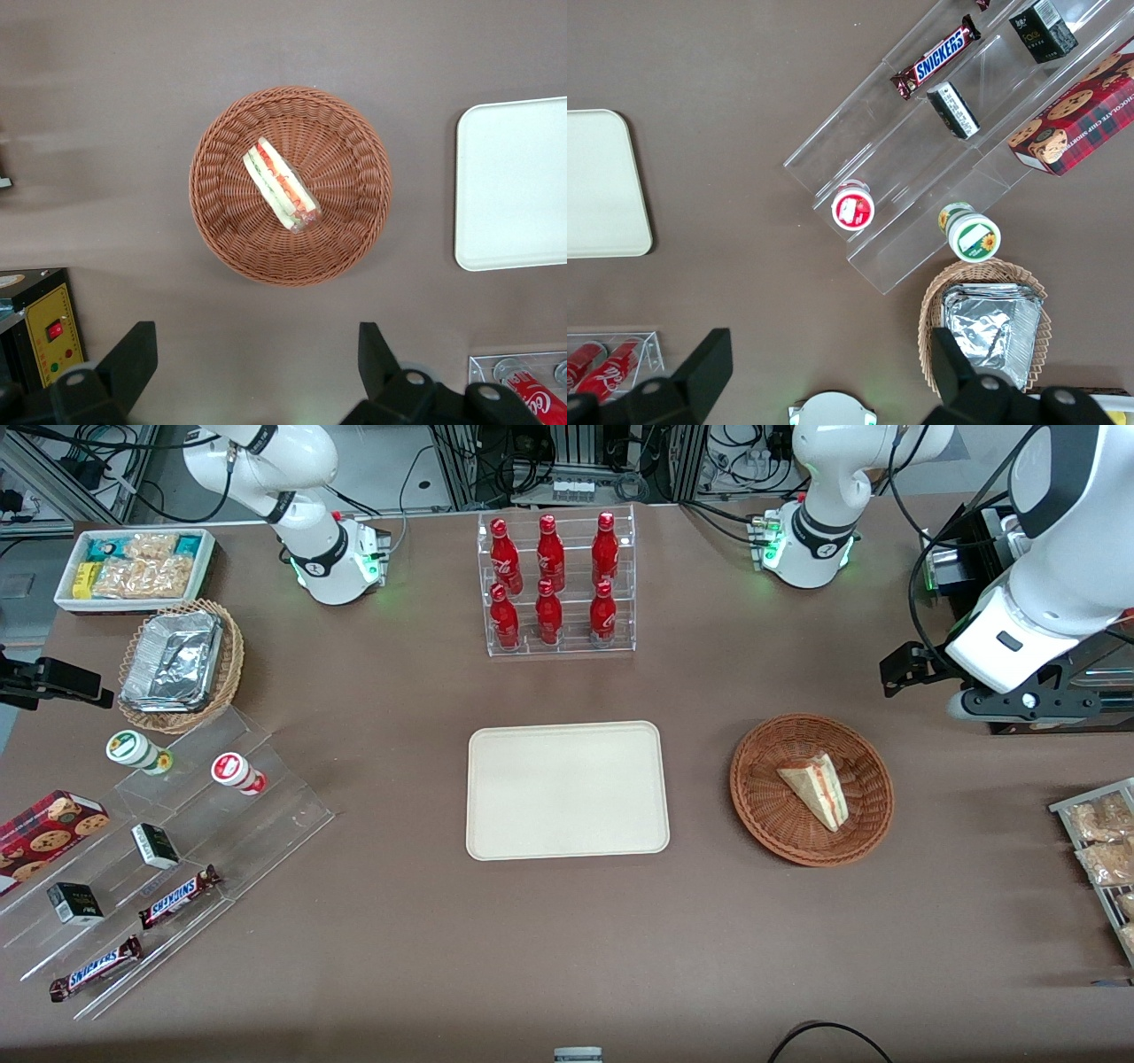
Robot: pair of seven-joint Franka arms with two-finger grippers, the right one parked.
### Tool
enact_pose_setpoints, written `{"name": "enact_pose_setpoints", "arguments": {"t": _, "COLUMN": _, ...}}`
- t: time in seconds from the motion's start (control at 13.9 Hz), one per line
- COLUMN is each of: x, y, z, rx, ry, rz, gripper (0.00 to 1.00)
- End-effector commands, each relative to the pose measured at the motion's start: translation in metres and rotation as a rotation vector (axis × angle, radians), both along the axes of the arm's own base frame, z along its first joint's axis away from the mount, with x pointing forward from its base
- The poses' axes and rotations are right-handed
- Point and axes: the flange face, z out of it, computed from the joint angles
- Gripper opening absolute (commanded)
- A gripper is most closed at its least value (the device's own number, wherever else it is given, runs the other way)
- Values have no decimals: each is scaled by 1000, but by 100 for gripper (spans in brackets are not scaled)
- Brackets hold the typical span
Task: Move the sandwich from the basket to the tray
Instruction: 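Move the left gripper over the sandwich in the wicker basket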
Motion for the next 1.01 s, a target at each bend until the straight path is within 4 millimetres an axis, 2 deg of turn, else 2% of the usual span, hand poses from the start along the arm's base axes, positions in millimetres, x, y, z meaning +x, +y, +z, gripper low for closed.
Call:
{"name": "enact_pose_setpoints", "arguments": {"t": 0.0, "x": 4, "y": -1, "z": 0, "rx": 0, "ry": 14, "rz": 10, "gripper": 100}}
{"name": "enact_pose_setpoints", "arguments": {"t": 0.07, "x": 5, "y": -1, "z": -7, "rx": 1, "ry": 21, "rz": 11, "gripper": 100}}
{"name": "enact_pose_setpoints", "arguments": {"t": 0.36, "x": 24, "y": -4, "z": -54, "rx": 1, "ry": -9, "rz": 5, "gripper": 100}}
{"name": "enact_pose_setpoints", "arguments": {"t": 0.58, "x": 19, "y": -5, "z": -100, "rx": -1, "ry": -29, "rz": 7, "gripper": 100}}
{"name": "enact_pose_setpoints", "arguments": {"t": 0.94, "x": 6, "y": -7, "z": -159, "rx": -8, "ry": -56, "rz": 46, "gripper": 100}}
